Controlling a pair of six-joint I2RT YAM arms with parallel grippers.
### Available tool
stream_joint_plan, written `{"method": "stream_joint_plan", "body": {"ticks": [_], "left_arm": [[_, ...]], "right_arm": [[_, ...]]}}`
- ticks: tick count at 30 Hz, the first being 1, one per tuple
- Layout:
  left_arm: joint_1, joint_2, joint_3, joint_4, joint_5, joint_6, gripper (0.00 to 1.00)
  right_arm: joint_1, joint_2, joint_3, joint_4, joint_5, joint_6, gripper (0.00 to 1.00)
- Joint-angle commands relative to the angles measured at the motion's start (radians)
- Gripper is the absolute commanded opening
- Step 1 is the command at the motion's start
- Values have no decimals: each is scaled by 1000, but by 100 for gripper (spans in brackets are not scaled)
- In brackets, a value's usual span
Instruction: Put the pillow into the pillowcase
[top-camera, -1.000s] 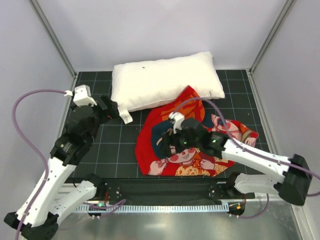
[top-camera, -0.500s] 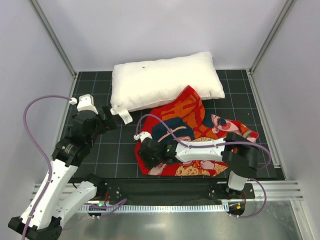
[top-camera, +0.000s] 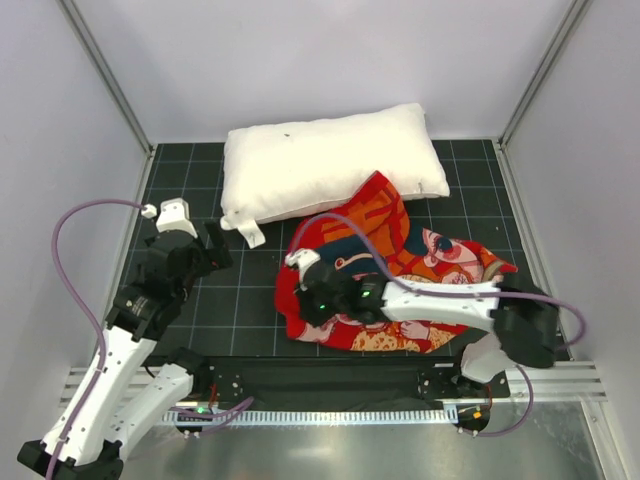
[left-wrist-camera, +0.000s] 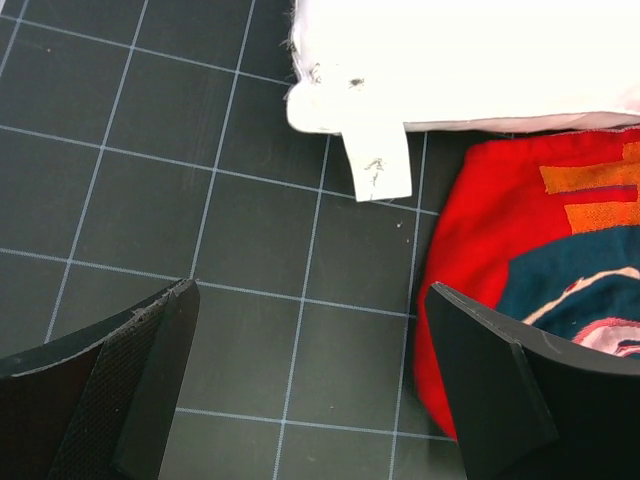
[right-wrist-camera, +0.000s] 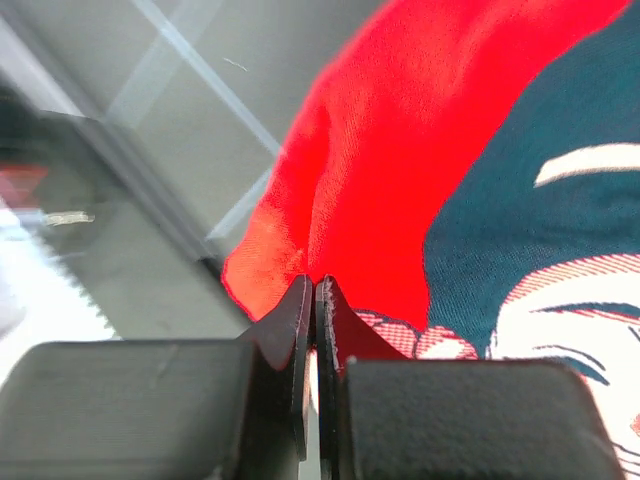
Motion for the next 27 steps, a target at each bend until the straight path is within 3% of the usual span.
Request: {"method": "stream_joint_plan", "body": {"ticks": [1, 3, 4, 10, 17, 22, 25, 27], "left_arm": [[6, -20, -11, 37, 3, 15, 100], [7, -26, -13, 41, 8, 17, 100], [6, -29, -13, 42, 8, 15, 100], [7, -32, -16, 47, 41, 18, 100], [7, -20, -22, 59, 110, 32, 100], [6, -18, -22, 64, 150, 24, 100], [6, -17, -25, 74, 172, -2, 100], [6, -11, -23, 79, 173, -8, 100]], "right_arm": [[-157, -230, -134, 246, -331, 62, 4], [-272, -304, -247, 445, -553, 146, 4], [-294, -315, -262, 468, -593, 160, 4], [-362, -376, -248, 423, -690, 156, 4], [-435, -444, -209, 324, -679, 133, 4], [-435, -389, -173, 313, -644, 149, 4], [-379, -286, -48, 321, -624, 136, 4], [-264, -179, 52, 263, -567, 93, 4]]}}
